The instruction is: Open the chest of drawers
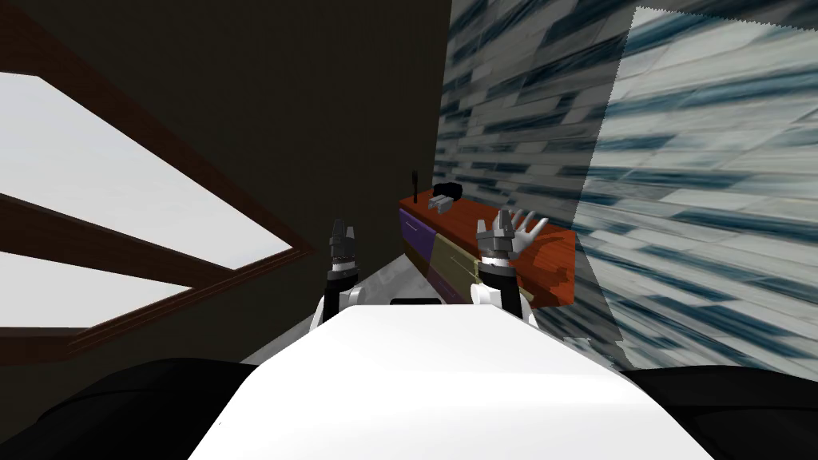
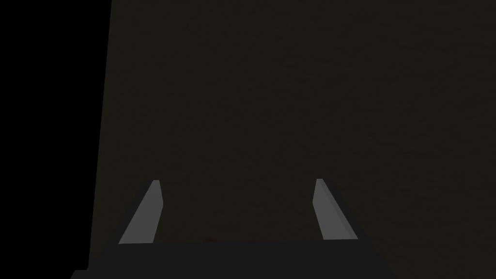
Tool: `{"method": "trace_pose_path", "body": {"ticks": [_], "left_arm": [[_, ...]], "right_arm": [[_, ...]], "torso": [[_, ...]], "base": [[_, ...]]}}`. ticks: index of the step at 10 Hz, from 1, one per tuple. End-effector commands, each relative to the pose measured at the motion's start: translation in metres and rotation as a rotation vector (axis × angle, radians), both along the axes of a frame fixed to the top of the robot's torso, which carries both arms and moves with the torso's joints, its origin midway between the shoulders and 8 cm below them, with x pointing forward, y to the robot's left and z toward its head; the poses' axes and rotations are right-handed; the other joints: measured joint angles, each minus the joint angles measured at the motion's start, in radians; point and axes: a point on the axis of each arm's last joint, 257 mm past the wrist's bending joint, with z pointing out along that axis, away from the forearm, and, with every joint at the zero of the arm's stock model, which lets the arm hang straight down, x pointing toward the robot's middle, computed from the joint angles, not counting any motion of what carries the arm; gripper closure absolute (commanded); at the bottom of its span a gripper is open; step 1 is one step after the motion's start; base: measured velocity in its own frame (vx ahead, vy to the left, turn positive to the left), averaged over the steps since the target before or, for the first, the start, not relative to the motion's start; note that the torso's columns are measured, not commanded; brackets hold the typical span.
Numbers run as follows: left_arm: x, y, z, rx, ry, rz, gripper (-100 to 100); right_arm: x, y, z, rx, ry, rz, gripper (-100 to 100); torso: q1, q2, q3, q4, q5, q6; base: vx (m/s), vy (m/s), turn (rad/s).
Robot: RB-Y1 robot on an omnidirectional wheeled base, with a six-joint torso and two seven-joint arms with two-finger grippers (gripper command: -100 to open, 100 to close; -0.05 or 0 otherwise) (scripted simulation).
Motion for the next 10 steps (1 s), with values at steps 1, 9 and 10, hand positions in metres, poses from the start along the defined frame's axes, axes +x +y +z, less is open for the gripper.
{"method": "trace_pose_path", "body": {"ticks": [1,9,10], "left_arm": [[0.0000,0.0000,0.0000,0.000,0.000,0.000,0],[-0.0001,0.0000,0.0002,0.000,0.000,0.000,0],[-0.0001,0.0000,0.0002,0.000,0.000,0.000,0]], "right_arm": [[0.0000,0.0000,0.0000,0.000,0.000,0.000,0],[-0.0001,0.0000,0.0002,0.000,0.000,0.000,0],[0.0025,0.0060,-0.0038,-0.053,0.018,0.019,-100]], "torso": [[0.000,0.040,-0.082,0.041,0.000,0.000],[0.000,0.618,-1.234,0.617,0.000,0.000],[0.000,0.691,-1.382,0.691,0.000,0.000]], "base": [[0.000,0.000,0.000],[0.000,0.000,0.000],[0.007,0.008,0.031]]}}
